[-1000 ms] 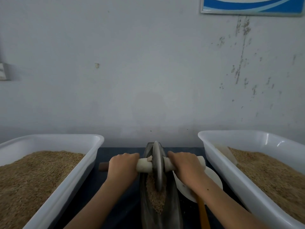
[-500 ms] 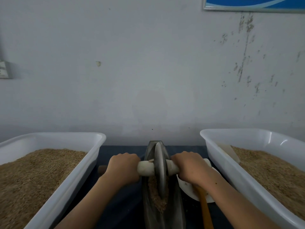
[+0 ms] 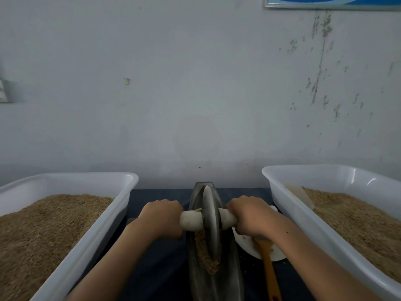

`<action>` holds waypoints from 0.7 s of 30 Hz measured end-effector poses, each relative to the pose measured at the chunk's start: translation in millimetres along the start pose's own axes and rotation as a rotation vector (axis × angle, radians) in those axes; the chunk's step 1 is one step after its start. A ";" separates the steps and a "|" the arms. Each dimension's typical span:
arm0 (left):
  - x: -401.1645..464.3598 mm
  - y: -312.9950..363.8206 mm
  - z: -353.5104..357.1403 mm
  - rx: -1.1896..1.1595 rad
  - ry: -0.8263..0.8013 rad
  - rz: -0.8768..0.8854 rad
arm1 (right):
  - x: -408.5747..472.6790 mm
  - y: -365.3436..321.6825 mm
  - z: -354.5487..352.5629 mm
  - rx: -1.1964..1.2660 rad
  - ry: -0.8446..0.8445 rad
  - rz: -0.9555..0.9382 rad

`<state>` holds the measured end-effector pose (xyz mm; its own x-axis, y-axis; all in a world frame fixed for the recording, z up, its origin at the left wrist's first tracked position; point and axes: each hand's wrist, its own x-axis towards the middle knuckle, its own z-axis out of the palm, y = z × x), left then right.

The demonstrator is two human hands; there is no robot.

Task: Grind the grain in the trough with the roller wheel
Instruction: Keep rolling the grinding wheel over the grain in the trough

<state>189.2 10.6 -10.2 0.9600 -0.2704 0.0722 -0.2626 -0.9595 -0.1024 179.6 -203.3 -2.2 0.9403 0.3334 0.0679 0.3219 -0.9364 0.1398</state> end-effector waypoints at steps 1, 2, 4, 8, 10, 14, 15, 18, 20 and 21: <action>-0.5 -0.3 -1.0 -0.010 -0.023 0.000 | -0.2 0.1 -0.7 -0.004 -0.013 0.001; -0.7 -0.4 -1.3 -0.012 -0.024 -0.004 | 0.0 -0.2 -0.6 -0.009 -0.011 0.003; -0.6 0.0 0.1 0.001 0.027 -0.017 | 0.4 -2.1 1.7 -0.023 0.024 0.013; 0.4 4.3 8.4 0.051 0.265 -0.061 | 2.2 -5.6 9.3 -0.006 0.196 0.042; -0.4 6.9 13.1 0.065 0.380 -0.068 | 2.2 -6.2 12.6 -0.006 0.263 0.054; -1.3 6.2 16.0 0.062 0.386 -0.061 | 2.5 -6.1 11.5 0.004 0.257 0.052; -0.5 4.9 14.4 0.063 0.343 -0.050 | 1.4 -5.8 8.8 -0.001 0.225 0.046; 0.5 0.0 6.8 0.039 0.154 -0.007 | -2.9 -4.6 0.5 -0.035 0.102 0.008; 0.3 -2.4 2.7 -0.002 0.030 0.004 | -4.9 -3.8 -2.8 -0.041 0.029 -0.017; 0.0 -2.9 1.7 -0.016 -0.010 0.001 | -4.8 -3.8 -3.8 -0.041 0.008 -0.021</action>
<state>190.1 13.6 -11.6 0.9607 -0.2706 0.0624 -0.2649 -0.9604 -0.0867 173.4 -201.0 0.6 0.9326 0.3537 0.0723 0.3364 -0.9241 0.1812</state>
